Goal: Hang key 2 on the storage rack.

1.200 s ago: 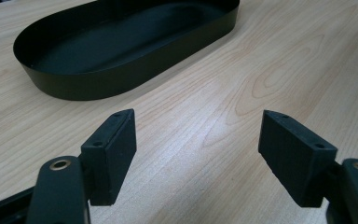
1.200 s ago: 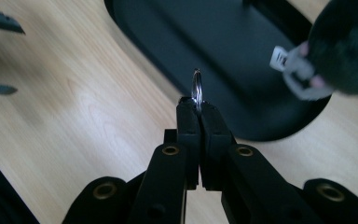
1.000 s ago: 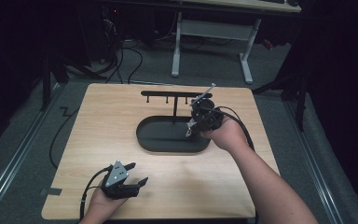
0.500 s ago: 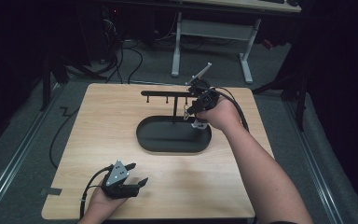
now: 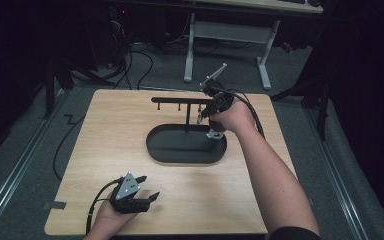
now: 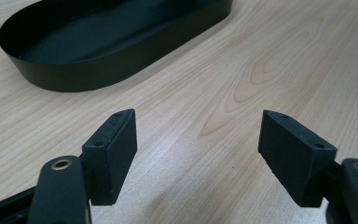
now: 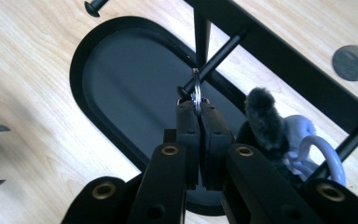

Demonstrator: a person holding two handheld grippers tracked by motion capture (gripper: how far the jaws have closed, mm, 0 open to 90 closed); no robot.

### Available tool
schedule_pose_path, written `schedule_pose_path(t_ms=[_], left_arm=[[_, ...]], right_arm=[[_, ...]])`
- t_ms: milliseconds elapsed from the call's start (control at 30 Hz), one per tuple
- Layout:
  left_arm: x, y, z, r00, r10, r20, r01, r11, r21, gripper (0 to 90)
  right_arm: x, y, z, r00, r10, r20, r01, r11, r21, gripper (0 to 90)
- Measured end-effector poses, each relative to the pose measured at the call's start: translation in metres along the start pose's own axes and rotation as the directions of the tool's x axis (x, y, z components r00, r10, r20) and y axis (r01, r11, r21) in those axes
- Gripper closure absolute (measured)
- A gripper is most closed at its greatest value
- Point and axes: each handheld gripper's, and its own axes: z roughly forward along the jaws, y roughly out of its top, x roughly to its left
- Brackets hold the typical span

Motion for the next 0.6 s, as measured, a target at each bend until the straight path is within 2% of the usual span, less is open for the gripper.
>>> schedule_pose_path(t_ms=[67, 133, 167, 267, 333, 367, 467, 567, 600], left_arm=[[-0.002, 0.0, 0.001, 0.9999, 0.012, 0.003, -0.012, 0.9999, 0.007, 28.9], [-0.002, 0.0, 0.002, 0.9998, 0.017, 0.004, -0.017, 0.9998, 0.012, 28.9], [-0.003, 0.0, 0.003, 0.9998, 0.017, 0.005, -0.017, 0.9998, 0.011, 28.9], [-0.003, 0.0, 0.004, 0.9998, 0.017, 0.009, -0.017, 0.9997, 0.015, 29.0], [-0.002, 0.0, 0.004, 0.9998, 0.018, 0.01, -0.018, 0.9996, 0.022, 28.9], [-0.002, -0.001, 0.004, 0.9998, 0.017, 0.007, -0.017, 0.9997, 0.019, 29.0], [0.0, 0.0, 0.004, 0.9999, 0.012, 0.007, -0.012, 0.9997, 0.02, 29.0], [0.002, 0.0, 0.003, 0.9998, -0.001, 0.017, 0.001, 0.9999, 0.015, 29.4], [0.003, 0.001, 0.002, 0.9998, -0.006, 0.02, 0.006, 0.9999, 0.011, 29.7]], right_arm=[[-0.001, 0.001, 0.001, 0.9998, -0.016, 0.009, 0.016, 1.0, -0.013, 88.7], [-0.003, 0.002, 0.002, 0.9995, -0.017, 0.028, 0.018, 1.0, -0.016, 87.6], [-0.003, 0.002, 0.003, 0.9994, -0.002, 0.034, 0.003, 1.0, -0.016, 87.4], [-0.007, 0.003, 0.003, 0.9972, -0.006, 0.074, 0.01, 0.999, -0.048, 83.7], [-0.006, 0.003, 0.004, 0.998, 0.015, 0.062, -0.012, 0.999, -0.048, 82.3], [-0.007, 0.002, 0.004, 0.9979, -0.003, 0.065, 0.006, 0.999, -0.046, 80.7], [-0.004, -0.001, 0.003, 0.9969, -0.011, 0.078, 0.015, 0.999, -0.045, 75.4], [-0.001, -0.01, -0.001, 0.9969, 0.004, 0.079, 0.0, 0.999, -0.044, 73.4], [-0.001, -0.013, -0.001, 0.9966, -0.007, 0.082, 0.01, 0.999, -0.047, 72.1]])
